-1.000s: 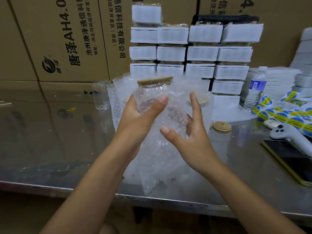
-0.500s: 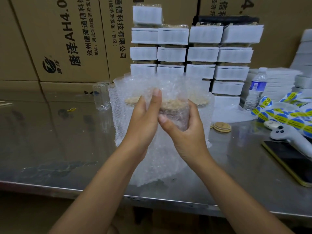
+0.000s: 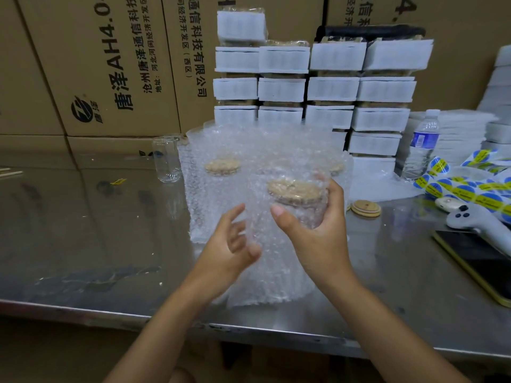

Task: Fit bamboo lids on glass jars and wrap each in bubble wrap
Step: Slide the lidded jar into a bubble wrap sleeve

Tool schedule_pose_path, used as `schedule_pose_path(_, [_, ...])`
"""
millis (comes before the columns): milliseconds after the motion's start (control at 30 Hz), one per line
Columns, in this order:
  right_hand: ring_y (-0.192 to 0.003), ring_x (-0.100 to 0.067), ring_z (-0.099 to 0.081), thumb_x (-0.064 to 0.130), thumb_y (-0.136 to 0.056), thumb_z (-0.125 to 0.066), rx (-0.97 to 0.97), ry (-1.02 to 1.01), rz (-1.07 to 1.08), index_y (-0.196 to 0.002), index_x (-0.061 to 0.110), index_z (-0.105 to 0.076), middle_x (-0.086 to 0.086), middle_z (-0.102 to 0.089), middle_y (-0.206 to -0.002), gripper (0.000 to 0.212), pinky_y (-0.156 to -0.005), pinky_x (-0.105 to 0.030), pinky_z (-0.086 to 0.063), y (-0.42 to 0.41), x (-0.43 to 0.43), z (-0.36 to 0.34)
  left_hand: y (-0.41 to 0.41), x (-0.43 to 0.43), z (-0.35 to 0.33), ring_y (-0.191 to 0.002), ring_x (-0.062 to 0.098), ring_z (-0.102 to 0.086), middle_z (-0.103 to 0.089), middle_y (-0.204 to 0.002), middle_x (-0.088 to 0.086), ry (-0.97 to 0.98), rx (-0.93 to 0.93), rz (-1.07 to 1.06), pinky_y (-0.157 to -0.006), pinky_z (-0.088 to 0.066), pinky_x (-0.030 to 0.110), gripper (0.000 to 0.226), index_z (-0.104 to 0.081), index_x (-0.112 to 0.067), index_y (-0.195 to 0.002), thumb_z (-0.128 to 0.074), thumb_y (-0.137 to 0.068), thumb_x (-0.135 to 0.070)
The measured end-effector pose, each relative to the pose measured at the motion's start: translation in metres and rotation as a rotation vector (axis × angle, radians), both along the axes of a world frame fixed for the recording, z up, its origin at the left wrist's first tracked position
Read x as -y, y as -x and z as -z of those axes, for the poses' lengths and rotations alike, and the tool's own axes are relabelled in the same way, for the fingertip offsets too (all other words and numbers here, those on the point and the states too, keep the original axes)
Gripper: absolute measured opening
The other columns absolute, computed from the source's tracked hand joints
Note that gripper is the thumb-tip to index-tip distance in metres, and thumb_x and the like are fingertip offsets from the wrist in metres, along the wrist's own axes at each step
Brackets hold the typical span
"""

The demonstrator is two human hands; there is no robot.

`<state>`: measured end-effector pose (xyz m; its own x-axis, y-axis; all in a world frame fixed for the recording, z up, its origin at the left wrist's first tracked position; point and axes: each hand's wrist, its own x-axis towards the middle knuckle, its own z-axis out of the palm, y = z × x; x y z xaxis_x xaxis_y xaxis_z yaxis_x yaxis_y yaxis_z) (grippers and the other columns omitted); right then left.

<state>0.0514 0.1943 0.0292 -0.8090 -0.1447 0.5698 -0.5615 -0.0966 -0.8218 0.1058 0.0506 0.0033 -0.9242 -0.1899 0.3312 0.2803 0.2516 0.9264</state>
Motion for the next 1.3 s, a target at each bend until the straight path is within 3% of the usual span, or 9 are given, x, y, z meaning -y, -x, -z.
schedule_pose_path(167, [-0.13,-0.01,-0.044,0.057,-0.06,-0.075,0.009,-0.002,0.009,-0.138,0.031,-0.032,0.008,-0.045,-0.14,0.093,-0.107,-0.039,-0.041,-0.001,0.0,-0.001,-0.002,-0.011,0.005,-0.095,-0.045,-0.027,-0.037,-0.1,-0.065,0.134,-0.006,0.05,-0.07,-0.028,-0.013,0.079,-0.034,-0.066,-0.111,-0.084,-0.051,-0.056])
schedule_pose_path(267, [-0.135,-0.01,-0.038,0.064,-0.056,-0.072,-0.001,-0.045,-0.05,-0.139,0.038,-0.029,0.008,-0.04,-0.145,0.097,-0.11,-0.037,-0.038,0.005,-0.007,-0.002,0.0,-0.01,0.003,-0.114,-0.026,-0.041,-0.049,-0.12,-0.046,0.107,-0.053,0.028,-0.084,-0.035,-0.004,0.082,-0.043,-0.05,-0.124,-0.082,-0.052,-0.052])
schedule_pose_path(433, [-0.108,0.034,-0.036,0.081,-0.043,-0.07,-0.016,-0.073,-0.216,-0.133,0.051,-0.023,0.039,-0.032,-0.124,0.106,-0.083,0.005,-0.034,0.015,-0.021,-0.001,0.004,-0.006,0.003,-0.109,-0.003,-0.061,-0.067,-0.113,-0.024,-0.053,-0.13,0.0,-0.081,-0.046,0.007,0.064,-0.064,-0.049,-0.107,-0.086,-0.047,-0.055])
schedule_pose_path(667, [-0.124,0.008,-0.046,0.078,-0.054,-0.068,0.046,-0.086,-0.33,-0.137,0.033,-0.035,0.029,-0.052,-0.131,0.101,-0.097,-0.011,-0.04,0.012,-0.017,0.02,0.011,-0.007,0.009,-0.103,0.012,-0.068,-0.073,-0.107,-0.006,-0.2,-0.117,0.01,-0.078,-0.053,0.016,0.079,-0.066,-0.027,-0.108,-0.087,-0.041,-0.062])
schedule_pose_path(933, [-0.13,0.001,-0.043,0.063,-0.065,-0.064,0.142,-0.09,-0.282,-0.145,0.031,-0.029,0.017,-0.046,-0.141,0.094,-0.112,-0.036,-0.037,0.012,-0.012,0.033,-0.003,-0.008,0.011,-0.111,-0.018,-0.051,-0.057,-0.118,-0.039,-0.027,-0.045,0.057,-0.082,-0.042,0.001,0.063,-0.05,-0.046,-0.12,-0.072,-0.063,-0.058])
schedule_pose_path(1033, [-0.131,0.016,-0.029,0.067,-0.062,-0.068,0.156,-0.074,-0.267,-0.139,0.049,-0.027,0.027,-0.034,-0.145,0.089,-0.112,-0.026,-0.032,0.012,-0.009,0.036,-0.004,-0.013,0.007,-0.103,-0.029,-0.046,-0.049,-0.109,-0.053,0.07,-0.052,0.058,-0.074,-0.035,-0.008,0.065,-0.043,-0.062,-0.112,-0.079,-0.059,-0.052])
schedule_pose_path(1133, [-0.111,0.036,-0.028,0.057,-0.065,-0.071,0.137,-0.067,-0.282,-0.119,0.062,-0.028,0.051,-0.036,-0.125,0.07,-0.089,0.001,-0.035,0.011,-0.008,0.032,0.0,-0.014,0.004,-0.103,-0.028,-0.047,-0.049,-0.11,-0.052,0.115,-0.086,-0.001,-0.075,-0.034,-0.009,0.07,-0.037,-0.079,-0.1,-0.084,-0.054,-0.054])
schedule_pose_path(1200, [-0.101,0.038,-0.035,0.042,-0.071,-0.069,0.116,-0.073,-0.303,-0.116,0.057,-0.031,0.059,-0.043,-0.106,0.061,-0.076,0.007,-0.035,0.012,-0.009,0.029,0.002,-0.012,0.005,-0.109,-0.018,-0.052,-0.054,-0.118,-0.04,0.122,-0.117,-0.036,-0.08,-0.037,-0.004,0.07,-0.041,-0.071,-0.107,-0.084,-0.055,-0.055])
schedule_pose_path(1300, [-0.113,0.026,-0.04,0.046,-0.068,-0.069,0.112,-0.107,-0.329,-0.114,0.064,-0.038,0.048,-0.048,-0.117,0.058,-0.087,-0.001,-0.039,0.012,-0.011,0.024,0.001,-0.008,0.006,-0.11,-0.01,-0.056,-0.059,-0.119,-0.031,0.12,-0.178,-0.092,-0.083,-0.041,0.001,0.068,-0.046,-0.058,-0.115,-0.083,-0.06,-0.048])
